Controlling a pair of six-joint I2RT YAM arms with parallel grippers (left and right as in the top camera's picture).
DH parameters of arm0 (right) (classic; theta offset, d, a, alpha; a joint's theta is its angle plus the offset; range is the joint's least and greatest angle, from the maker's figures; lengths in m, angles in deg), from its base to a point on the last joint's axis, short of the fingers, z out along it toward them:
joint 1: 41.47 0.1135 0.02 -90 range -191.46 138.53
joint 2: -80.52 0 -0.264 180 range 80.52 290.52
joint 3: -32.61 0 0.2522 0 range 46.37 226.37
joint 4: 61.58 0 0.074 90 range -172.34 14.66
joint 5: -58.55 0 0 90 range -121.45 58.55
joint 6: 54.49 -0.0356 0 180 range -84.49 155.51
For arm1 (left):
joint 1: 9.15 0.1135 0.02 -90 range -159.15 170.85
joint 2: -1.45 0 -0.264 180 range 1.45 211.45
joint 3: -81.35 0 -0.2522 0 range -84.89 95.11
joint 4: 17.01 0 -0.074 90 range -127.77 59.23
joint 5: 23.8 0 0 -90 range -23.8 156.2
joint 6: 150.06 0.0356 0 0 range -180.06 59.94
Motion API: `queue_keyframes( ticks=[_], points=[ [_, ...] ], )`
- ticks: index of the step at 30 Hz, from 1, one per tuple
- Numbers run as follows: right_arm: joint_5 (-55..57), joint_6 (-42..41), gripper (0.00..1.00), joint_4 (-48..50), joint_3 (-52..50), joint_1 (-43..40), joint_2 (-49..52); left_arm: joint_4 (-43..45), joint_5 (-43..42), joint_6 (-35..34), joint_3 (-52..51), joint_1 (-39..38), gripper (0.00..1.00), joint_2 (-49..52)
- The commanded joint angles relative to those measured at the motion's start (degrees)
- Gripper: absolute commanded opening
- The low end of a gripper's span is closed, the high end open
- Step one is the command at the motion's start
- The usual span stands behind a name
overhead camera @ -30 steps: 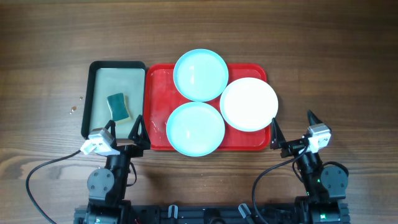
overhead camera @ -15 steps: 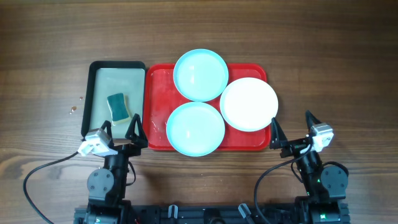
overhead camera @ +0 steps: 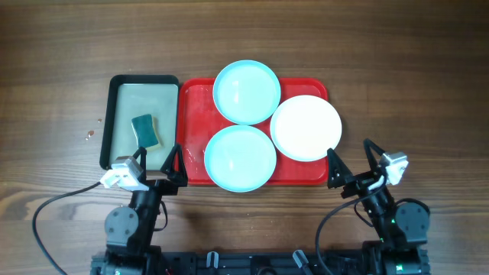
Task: Clean dirty plates on tray and stack at the side
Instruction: 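Move left gripper to the sponge and right gripper to the front blue plate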
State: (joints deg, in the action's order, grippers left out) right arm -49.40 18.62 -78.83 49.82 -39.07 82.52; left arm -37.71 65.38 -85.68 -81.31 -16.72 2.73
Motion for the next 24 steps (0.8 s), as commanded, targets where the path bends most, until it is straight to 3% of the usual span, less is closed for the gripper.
queue_keyframes(
  ticks=[1, 7, 12, 16, 20, 21, 23, 24],
  points=[
    [-1.62, 0.24, 1.0, -2.03, 9.75, 0.33, 2.97, -9.16, -2.32, -0.11, 13.35, -0.31, 1.0, 3.06],
    [-1.84, 2.69, 1.0, -10.36, 31.39, 0.33, 22.99, -31.56, -0.15, 3.1, 44.72, -0.31, 1.0, 26.16],
    [-6.16, 9.38, 1.0, -30.38, 53.16, 0.33, 43.56, -51.89, 2.23, 7.26, 67.91, -0.31, 1.0, 48.06],
    [-7.3, 10.12, 1.0, -51.3, 70.82, 0.33, 60.89, -57.35, 1.51, 8.07, 74.34, -0.31, 1.0, 60.61],
    [-17.29, -4.09, 1.0, -53.07, 73.85, 0.33, 70.4, -58.64, -3.06, 8.11, 74.34, -0.31, 1.0, 67.32],
    [-18.14, -3.8, 0.89, -53.44, 73.85, 0.33, 72.26, -59.17, -2.97, 8.11, 74.34, -0.31, 0.98, 68.59],
    [-17.84, -2.14, 0.43, -57.13, 73.75, 0.39, 75.84, -61.55, 1.03, 6.32, 74.34, 0.02, 0.54, 70.75],
    [-17.22, -0.68, 0.41, -58.38, 73.66, 0.83, 76.98, -62.71, 4.55, 2.82, 74.34, 0.31, 0.44, 71.21]
  ],
)
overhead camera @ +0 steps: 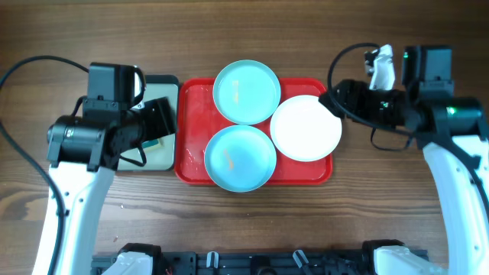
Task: Clean dirty plates on tray and stack at the side
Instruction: 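Move left gripper to the sponge and right gripper to the front blue plate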
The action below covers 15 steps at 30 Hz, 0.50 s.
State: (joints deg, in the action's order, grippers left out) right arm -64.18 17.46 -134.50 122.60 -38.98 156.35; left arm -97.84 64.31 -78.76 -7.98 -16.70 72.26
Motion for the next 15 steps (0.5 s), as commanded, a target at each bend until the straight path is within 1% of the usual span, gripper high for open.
queue_keyframes(
  ticks=[1, 2, 4, 6, 7, 8, 9, 11, 15],
  points=[
    [0.33, 1.55, 0.4, -3.69, 0.5, 2.62, 4.61, -4.61, 12.39, -10.95, 1.01, 1.01, 0.42, 2.45],
    [3.72, 1.46, 0.45, -4.33, 0.13, 4.48, 5.4, -4.81, 14.64, -12.35, 0.94, 1.38, 0.45, 2.93],
    [12.2, 0.94, 0.52, -5.88, -0.02, 9.84, 7.48, -4.35, 14.84, -11.87, 0.94, 1.86, 0.73, 4.31],
    [18.45, -2.16, 0.52, -6.32, -0.02, 14.73, 9.73, -4.35, 14.88, -9.55, 0.94, 1.84, 0.75, 5.75],
    [20.39, -3.65, 0.51, -6.16, -0.07, 17.81, 11.41, -4.37, 14.93, -8.17, 0.94, 1.84, 0.74, 6.97],
    [21.22, -5.09, 0.43, -5.6, -0.07, 20.94, 13.46, -4.33, 15.04, -6.99, 0.94, 1.84, 0.7, 8.55],
    [21.18, -5.9, 0.4, -5.18, -0.07, 23.5, 15.76, -4.31, 15.06, -7.02, 0.94, 1.84, 0.69, 9.9],
    [21.18, -7.43, 0.39, -5.07, -0.07, 26.14, 18.93, -4.09, 15.04, -7.02, 0.94, 1.84, 0.69, 12.15],
    [21.14, -10.05, 0.38, -4.07, -0.07, 30.6, 26.84, -0.81, 14.97, -7.06, 0.94, 1.84, 0.71, 17.57]
  ],
)
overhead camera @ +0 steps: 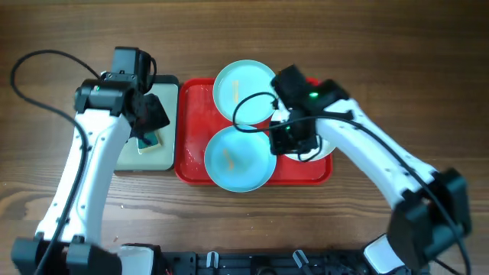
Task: Clean dirty plates on tray and stack at the side
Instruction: 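Move left gripper to the sponge and right gripper to the front blue plate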
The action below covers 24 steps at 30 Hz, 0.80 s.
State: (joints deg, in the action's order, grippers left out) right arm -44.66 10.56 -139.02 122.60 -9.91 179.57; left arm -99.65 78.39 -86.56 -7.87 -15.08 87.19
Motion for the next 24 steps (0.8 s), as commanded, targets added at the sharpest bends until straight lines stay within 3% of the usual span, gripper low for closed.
queue_keyframes(
  ticks=[1, 4, 8, 9, 11, 16, 24],
  points=[
    [1.62, -3.78, 0.38, 0.66, -0.07, 1.77, 4.83, 1.22, 0.7, 0.72, 0.83, 0.22, 0.71, 3.19],
    [1.64, -5.29, 0.3, 1.22, -0.07, 1.81, 7.39, 2.56, -2.49, 0.35, 0.83, 0.22, 0.71, 3.43],
    [1.99, -5.27, 0.3, 4.96, -1.38, 1.81, 7.85, 3.67, -2.69, 0.37, 0.83, 0.22, 0.72, 3.43],
    [2.91, -5.27, 0.42, 6.27, -2.19, 1.81, 7.85, 3.82, -2.69, 0.37, 0.83, 0.22, 0.72, 3.43],
    [3.37, -5.25, 0.46, 10.36, -4.87, 1.75, 7.87, 3.98, -2.67, 0.83, 0.83, 0.22, 0.72, 3.43],
    [3.37, -5.14, 0.27, 12.11, -7.48, -0.11, 7.89, 3.74, -2.69, 2.34, 0.83, 0.22, 0.72, 3.43],
    [0.96, -8.68, 0.14, 19.63, -11.06, -0.24, 7.89, 3.89, -2.47, 2.34, 0.81, 0.22, 0.72, 3.54]
  ],
)
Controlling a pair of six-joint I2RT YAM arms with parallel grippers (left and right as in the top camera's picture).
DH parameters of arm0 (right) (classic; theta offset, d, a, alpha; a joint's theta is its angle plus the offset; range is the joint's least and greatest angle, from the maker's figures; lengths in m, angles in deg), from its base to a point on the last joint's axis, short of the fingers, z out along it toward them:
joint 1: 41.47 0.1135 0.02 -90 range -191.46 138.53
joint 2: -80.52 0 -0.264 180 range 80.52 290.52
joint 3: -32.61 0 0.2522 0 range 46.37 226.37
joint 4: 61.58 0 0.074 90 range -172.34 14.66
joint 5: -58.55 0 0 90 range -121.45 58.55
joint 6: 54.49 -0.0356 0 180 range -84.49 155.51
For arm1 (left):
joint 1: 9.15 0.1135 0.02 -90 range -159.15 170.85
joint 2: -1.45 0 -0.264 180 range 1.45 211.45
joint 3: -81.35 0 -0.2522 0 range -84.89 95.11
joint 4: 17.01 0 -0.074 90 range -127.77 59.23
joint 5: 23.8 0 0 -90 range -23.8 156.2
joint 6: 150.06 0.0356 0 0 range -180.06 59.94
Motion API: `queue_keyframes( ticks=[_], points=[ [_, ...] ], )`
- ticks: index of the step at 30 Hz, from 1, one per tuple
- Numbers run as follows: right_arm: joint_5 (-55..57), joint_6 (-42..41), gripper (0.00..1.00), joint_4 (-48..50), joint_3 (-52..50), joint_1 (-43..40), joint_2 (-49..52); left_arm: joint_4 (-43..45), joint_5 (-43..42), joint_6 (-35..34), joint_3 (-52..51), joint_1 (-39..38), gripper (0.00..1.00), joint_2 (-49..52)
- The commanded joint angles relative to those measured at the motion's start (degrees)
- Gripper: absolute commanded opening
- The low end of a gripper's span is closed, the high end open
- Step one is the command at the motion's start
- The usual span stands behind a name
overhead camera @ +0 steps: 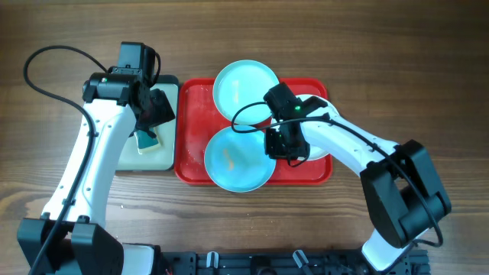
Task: Clean dirty plates on tray and stack at the side
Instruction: 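Move left gripper to the sponge and right gripper to the front blue plate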
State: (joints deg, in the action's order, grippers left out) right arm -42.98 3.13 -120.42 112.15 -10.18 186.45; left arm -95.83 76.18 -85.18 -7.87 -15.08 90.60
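Observation:
Three plates lie on the red tray: a teal plate at the back, a teal plate with an orange smear at the front, and a white plate at the right, mostly hidden under my right arm. My right gripper is down at the front teal plate's right rim, beside the white plate; its jaws do not show. A teal sponge lies in the black tray. My left gripper hangs just behind the sponge, its fingers hidden by the wrist.
The black tray butts against the red tray's left side. Bare wooden table surrounds both trays. Cables loop from each arm over the table's left side and over the plates.
My right gripper has shifted slightly left and stays low at the front teal plate's right rim. The left gripper has barely moved over the sponge. The plates lie where they were.
Both arms were folded at the table's near edge. Then the left arm was over the black tray and the right arm beyond the white plate. Then the left gripper was over the sponge and the right one down between the plates, where both remain.

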Motion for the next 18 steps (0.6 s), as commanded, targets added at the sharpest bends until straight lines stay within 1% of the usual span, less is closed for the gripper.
queue_keyframes(
  ticks=[1, 2, 5, 6, 7, 9, 13, 15, 16, 18],
  points=[
    [-0.72, -1.22, 0.1, 1.36, -0.61, 0.02, 1.01, 0.09, -0.26, 0.98, 0.72, 0.22, 0.72, 0.13],
    [-0.72, -1.25, 0.04, 1.46, -0.61, 0.02, 1.01, 0.09, -0.26, 0.98, 0.57, 0.22, 0.72, 0.13],
    [-0.7, -1.25, 0.04, 2.08, -0.61, 0.02, 1.01, 0.39, -0.26, 0.98, -0.96, 0.35, 0.72, 0.26],
    [-0.7, -1.22, 0.04, 2.29, -0.61, 0.02, 1.01, 1.14, -0.26, 0.98, -2.32, 0.5, 0.75, 0.55],
    [-0.72, -1.22, 0.04, 2.36, -0.61, 0.02, 1.01, 2.62, -0.28, 1.22, -3.67, 0.83, 0.8, 0.83],
    [-0.72, -1.25, 0.04, 2.47, -0.61, 0.02, 1.01, 5.66, -0.28, 2.47, -5.77, 1.46, 0.8, 2.03],
    [-0.46, -1.18, 0.04, 2.62, -0.61, 0.02, 1.01, 9.31, -1.25, 3.91, -7.74, 5.57, 0.77, 5.99],
    [-0.46, -1.18, 0.04, 2.8, -0.61, 0.02, 1.01, 11.61, -9.92, 9.09, -7.74, 9.66, 0.75, 9.14],
    [-0.48, -1.22, 0.05, 2.93, -0.61, 0.02, 1.01, 12.2, -12.28, 11.1, -7.74, 11.13, 0.73, 10.38],
    [-0.5, -1.22, 0.05, 3.13, -0.61, 0.02, 1.01, 13.57, -12.13, 13.11, -7.74, 12.92, 0.68, 12.24]
  ],
)
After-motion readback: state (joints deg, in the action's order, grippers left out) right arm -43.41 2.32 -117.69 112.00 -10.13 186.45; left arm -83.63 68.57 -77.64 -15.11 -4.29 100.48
